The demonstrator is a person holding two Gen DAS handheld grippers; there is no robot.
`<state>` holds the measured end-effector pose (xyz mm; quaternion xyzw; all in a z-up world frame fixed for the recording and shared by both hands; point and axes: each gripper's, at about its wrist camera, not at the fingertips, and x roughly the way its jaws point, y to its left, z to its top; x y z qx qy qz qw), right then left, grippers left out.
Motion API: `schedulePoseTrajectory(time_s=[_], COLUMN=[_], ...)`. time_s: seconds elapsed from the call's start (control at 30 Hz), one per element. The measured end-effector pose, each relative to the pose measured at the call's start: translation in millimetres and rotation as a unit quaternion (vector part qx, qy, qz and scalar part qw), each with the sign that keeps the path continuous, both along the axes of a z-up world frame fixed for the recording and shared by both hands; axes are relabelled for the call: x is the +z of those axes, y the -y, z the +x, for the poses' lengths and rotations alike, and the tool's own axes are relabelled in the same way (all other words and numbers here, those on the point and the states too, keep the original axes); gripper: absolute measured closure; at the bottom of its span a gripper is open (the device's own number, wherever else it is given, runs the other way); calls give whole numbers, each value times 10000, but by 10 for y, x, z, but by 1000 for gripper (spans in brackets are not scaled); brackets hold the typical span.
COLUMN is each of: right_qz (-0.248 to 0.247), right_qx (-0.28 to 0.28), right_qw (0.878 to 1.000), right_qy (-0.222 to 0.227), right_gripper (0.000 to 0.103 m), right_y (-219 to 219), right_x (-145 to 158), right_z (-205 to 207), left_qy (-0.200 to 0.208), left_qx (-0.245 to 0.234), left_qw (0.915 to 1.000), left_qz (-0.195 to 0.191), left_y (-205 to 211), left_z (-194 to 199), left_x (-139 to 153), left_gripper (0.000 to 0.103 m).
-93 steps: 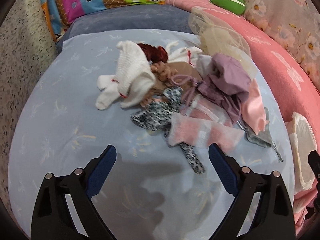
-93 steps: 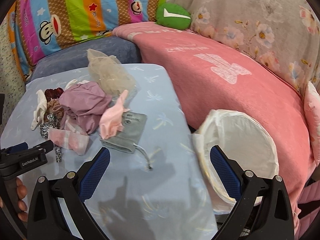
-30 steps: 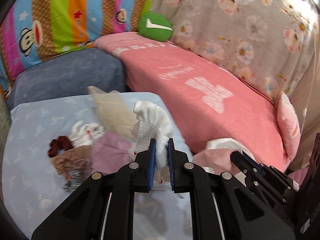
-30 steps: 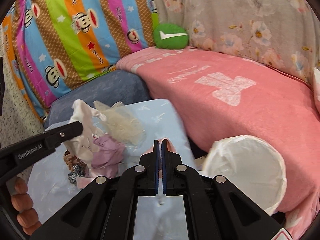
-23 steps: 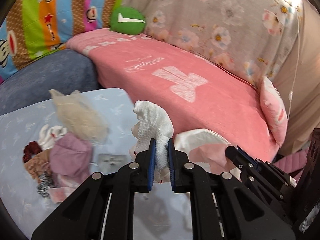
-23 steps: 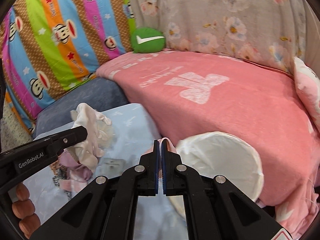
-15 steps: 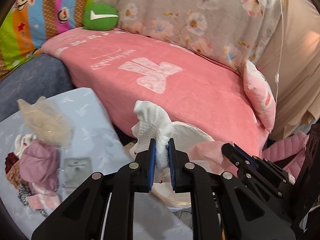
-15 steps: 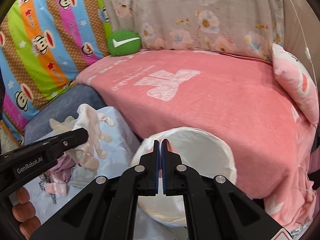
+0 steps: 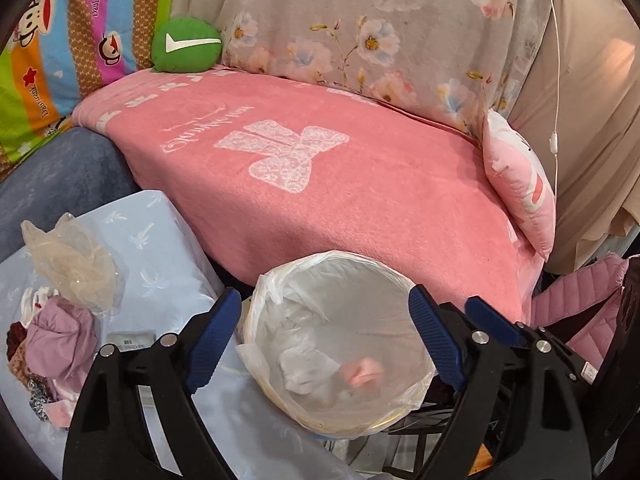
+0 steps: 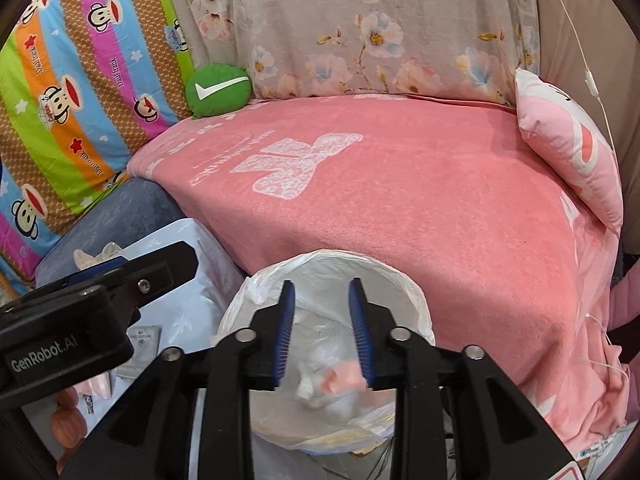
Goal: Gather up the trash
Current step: 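Open both tools to drop the gloves into the bin, then move both open tools back over the clutter pile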
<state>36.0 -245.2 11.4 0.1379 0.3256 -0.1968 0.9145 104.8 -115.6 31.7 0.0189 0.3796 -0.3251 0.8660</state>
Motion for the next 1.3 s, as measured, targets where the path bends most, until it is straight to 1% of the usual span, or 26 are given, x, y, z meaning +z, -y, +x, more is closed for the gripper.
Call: schedulePoseTrajectory(time_s=[0.23,0.3,0.4,0.63,0.9,0.97,1.03,1.3], right_qz=[0,-12,-44,-39,-88,-113,-134,-182], right_qx=[42,69,139,364,678,747,829,1134], right_qw=[10000,10000,9999,9992,9974,9968,9961,9928], right_qy=[8,-1,-50,-163,-243,-260,-269,-339], right_gripper=[69,66,64,63,60,58,57,56], right_y=[-46,-82,-168,-390,-700,-784,-869,-1186], right_x=[0,-6,-25,-81,-125,-131,-135,-171], right_z=[8,-3,14,70,158,179,204,285], left_qy=[-58,-86,-130,-288,-350,-353,-367,-492], left_qx=[202,289,407,790,1221,1330,1444,1835], left_qw=[9998,9995,9991,9964,9919,9905,9888,9818], left_qz=[40,50,23,-49,-70,-60,-45,-3], left_y=[-96,-150,-256,-570,-943,-1049,-1152,-1567], left_z=[32,40,54,88,114,112,117,131], left_x=[-52,-70,-93,-167,-214,-235,-258,-379], left_gripper=[21,21,21,21,21,16,14,14])
